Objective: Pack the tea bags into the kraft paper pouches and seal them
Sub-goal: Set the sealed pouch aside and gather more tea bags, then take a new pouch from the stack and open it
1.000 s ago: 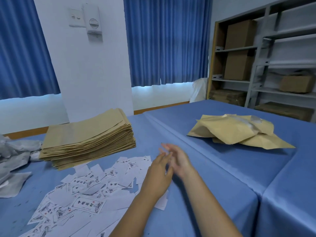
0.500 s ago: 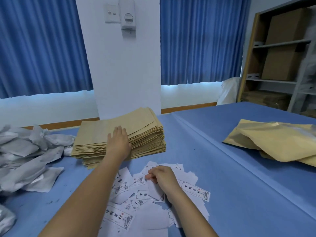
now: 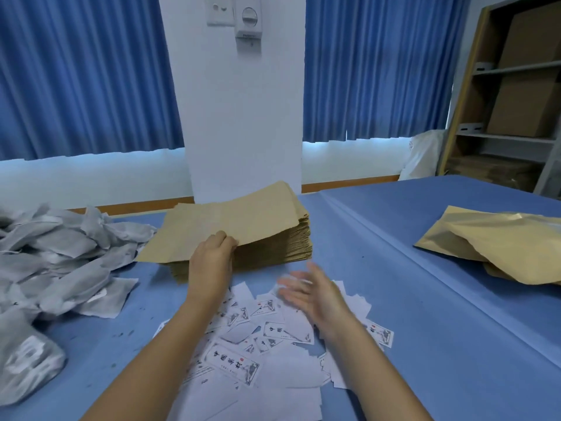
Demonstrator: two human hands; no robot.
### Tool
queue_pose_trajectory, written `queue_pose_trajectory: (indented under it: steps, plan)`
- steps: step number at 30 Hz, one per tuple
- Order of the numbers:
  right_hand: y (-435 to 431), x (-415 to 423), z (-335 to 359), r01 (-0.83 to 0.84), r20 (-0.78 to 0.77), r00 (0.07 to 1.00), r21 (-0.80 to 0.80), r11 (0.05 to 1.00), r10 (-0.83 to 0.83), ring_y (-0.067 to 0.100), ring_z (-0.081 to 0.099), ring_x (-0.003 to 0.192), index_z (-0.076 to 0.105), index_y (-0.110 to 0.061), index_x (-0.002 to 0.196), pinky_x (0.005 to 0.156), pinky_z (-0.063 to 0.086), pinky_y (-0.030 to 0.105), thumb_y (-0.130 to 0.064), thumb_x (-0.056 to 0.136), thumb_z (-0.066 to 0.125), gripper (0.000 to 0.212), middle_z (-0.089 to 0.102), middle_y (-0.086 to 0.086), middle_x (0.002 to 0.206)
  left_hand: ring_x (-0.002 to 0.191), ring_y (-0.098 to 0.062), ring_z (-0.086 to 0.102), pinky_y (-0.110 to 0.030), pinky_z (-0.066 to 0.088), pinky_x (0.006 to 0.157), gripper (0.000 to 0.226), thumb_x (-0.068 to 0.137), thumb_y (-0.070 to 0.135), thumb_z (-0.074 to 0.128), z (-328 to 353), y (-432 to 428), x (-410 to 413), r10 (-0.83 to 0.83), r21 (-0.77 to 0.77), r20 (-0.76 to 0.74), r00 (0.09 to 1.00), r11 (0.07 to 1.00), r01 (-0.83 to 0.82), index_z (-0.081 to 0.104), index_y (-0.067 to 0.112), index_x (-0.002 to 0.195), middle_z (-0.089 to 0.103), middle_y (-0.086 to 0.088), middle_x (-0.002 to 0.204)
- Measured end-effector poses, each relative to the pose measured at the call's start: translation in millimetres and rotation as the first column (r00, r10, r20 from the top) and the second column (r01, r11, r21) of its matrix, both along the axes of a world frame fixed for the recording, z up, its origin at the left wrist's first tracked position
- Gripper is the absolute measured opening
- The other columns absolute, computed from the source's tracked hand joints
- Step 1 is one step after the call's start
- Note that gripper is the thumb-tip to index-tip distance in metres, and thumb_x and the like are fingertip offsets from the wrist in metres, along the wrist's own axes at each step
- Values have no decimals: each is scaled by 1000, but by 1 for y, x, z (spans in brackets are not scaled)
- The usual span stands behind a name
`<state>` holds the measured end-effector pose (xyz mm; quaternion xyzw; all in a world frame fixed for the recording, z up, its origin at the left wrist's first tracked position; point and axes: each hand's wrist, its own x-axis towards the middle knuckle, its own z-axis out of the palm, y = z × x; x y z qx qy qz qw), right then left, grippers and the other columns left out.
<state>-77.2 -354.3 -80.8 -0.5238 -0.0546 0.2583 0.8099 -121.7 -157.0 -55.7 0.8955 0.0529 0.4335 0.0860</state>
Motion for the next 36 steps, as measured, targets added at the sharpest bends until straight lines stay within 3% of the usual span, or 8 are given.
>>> queue_pose_trajectory:
  steps: [4, 8, 11, 15, 21, 24, 26, 36]
  plan:
    - [-14, -6, 23, -212, -21, 970, 421, 882, 243, 38, 65, 104, 48, 1, 125, 82, 54, 44, -64, 83, 42, 78, 65, 23, 116, 86, -24, 56, -34, 45, 69, 10, 83, -8, 56, -3, 21, -67, -217, 85, 161, 963, 975, 206, 64, -2, 84, 61, -9, 91]
    - [7, -29, 37, -170, 151, 976, 98, 981, 154, 18, 66, 55, 54, -2, 91, 46, 50, 21, -18, 96, 51, 17, 66, 8, 72, 99, -27, 48, -34, 41, 80, 14, 79, -8, 69, -10, 30, -103, 62, -251, 214, 975, 968, -6, 65, 4, 84, 56, -12, 105]
    - [36, -46, 34, 20, 20, 999, 235, 972, -25, 9, 45, 39, 48, -3, 85, 55, 55, 22, -2, 96, 50, 11, 49, 5, 56, 97, -26, 50, -34, 43, 79, 26, 84, 11, 71, -14, 8, -108, 204, -810, 143, 969, 587, -4, 50, 9, 99, 45, -10, 112]
    - [74, -88, 14, -27, -78, 996, 282, 959, 51, 22, 72, 69, 57, 9, 101, 62, 59, 26, -1, 97, 49, 14, 72, 18, 79, 87, 9, 63, -4, 44, 69, 22, 84, 22, 72, -33, -28, -108, -467, -905, 3, 884, 374, 200, 60, 22, 103, 69, 22, 92]
    - [71, -107, 12, 143, 497, 867, -278, 950, 15, 10, 60, 47, 69, -8, 68, 47, 46, 20, -26, 88, 67, 27, 69, 5, 62, 96, -25, 70, -32, 53, 86, 24, 99, 13, 49, -22, -8, -111, -36, -903, 402, 915, -182, 390, 62, -4, 110, 71, -17, 104]
    - [68, -107, 22, 487, 979, 156, -192, 852, 132, 4, 52, 56, 66, -14, 61, 55, 41, 18, -35, 82, 71, 30, 61, -9, 59, 76, -16, 72, -23, 54, 74, 28, 96, 17, 55, -27, 6, -116, -14, -931, 340, 940, -143, 334, 64, -10, 94, 73, -14, 85]
    - [79, -102, 29, 480, 954, -75, -221, 849, 291, 9, 55, 81, 69, -12, 78, 71, 44, 20, -31, 81, 69, 19, 65, -6, 82, 53, -8, 65, -13, 48, 53, 31, 93, 15, 61, -25, 5, -116, -15, -952, 298, 955, -73, 296, 60, -4, 69, 66, -5, 60]
    - [93, -89, 24, 298, 863, 268, -496, 815, 427, 15, 63, 85, 75, -4, 98, 82, 50, 30, -7, 82, 73, 17, 70, 2, 96, 48, -5, 58, -12, 44, 52, 41, 83, 18, 74, -31, 7, -111, -59, -969, 245, 968, -44, 243, 44, 11, 56, 57, 7, 46]
